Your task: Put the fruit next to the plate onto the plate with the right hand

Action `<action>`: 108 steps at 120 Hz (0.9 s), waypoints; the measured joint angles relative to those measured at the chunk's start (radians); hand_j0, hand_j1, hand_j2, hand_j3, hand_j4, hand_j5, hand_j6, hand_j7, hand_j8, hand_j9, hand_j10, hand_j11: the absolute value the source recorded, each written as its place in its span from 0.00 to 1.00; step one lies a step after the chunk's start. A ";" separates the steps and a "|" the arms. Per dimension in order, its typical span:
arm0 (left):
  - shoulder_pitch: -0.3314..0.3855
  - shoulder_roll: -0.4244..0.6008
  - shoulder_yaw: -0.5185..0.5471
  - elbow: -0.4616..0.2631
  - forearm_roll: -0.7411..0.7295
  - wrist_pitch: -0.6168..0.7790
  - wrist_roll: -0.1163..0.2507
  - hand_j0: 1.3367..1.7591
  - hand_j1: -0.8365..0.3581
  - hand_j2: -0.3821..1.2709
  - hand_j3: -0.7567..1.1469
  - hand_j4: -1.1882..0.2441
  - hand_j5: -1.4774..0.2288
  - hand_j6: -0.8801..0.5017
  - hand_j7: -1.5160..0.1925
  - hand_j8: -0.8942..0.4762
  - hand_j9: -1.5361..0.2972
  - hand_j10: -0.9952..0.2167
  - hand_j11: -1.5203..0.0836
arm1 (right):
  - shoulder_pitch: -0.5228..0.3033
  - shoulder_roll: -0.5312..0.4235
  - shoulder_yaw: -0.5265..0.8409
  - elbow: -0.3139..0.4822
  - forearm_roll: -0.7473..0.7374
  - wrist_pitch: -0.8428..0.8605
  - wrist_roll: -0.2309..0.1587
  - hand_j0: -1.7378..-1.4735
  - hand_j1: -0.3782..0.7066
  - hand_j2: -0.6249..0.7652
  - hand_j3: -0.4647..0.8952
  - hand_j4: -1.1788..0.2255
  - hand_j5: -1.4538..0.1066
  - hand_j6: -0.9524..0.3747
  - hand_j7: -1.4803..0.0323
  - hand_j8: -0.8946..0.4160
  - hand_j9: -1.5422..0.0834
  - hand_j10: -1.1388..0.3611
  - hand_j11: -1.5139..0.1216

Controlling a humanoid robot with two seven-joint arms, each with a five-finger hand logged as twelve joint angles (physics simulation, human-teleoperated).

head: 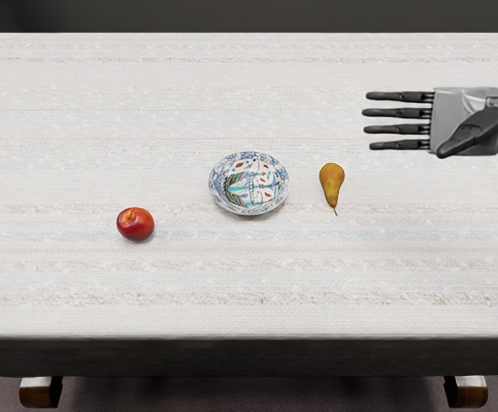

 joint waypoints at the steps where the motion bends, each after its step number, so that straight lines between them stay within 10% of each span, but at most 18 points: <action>1: 0.000 0.000 0.000 0.000 0.000 0.000 0.000 0.76 0.99 0.23 0.40 0.83 0.87 0.64 0.89 0.65 0.84 0.82 0.95 | 0.000 0.000 -0.001 0.000 0.000 0.000 0.000 0.30 0.06 0.45 0.34 0.82 0.91 0.70 0.96 0.67 0.93 0.74 0.91; 27: 0.000 0.000 0.000 0.000 0.000 0.000 0.000 0.76 0.99 0.23 0.40 0.83 0.87 0.64 0.89 0.65 0.84 0.82 0.95 | 0.028 0.032 0.000 -0.015 -0.034 0.000 0.000 0.30 0.06 0.45 0.34 0.82 0.91 0.70 0.96 0.67 0.93 0.74 0.91; 62: 0.000 0.000 0.002 0.000 0.000 0.000 0.000 0.76 0.99 0.23 0.40 0.83 0.87 0.64 0.89 0.65 0.84 0.82 0.95 | 0.185 0.245 -0.018 -0.038 -0.503 -0.114 0.000 0.30 0.06 0.45 0.34 0.82 0.91 0.70 0.96 0.66 0.93 0.74 0.90; 108: 0.001 0.000 0.001 0.000 0.000 0.000 0.000 0.76 0.99 0.23 0.40 0.83 0.87 0.64 0.89 0.65 0.84 0.82 0.95 | 0.390 0.460 -0.383 -0.043 -0.869 -0.502 0.000 0.30 0.06 0.45 0.34 0.82 0.91 0.70 0.96 0.66 0.93 0.74 0.90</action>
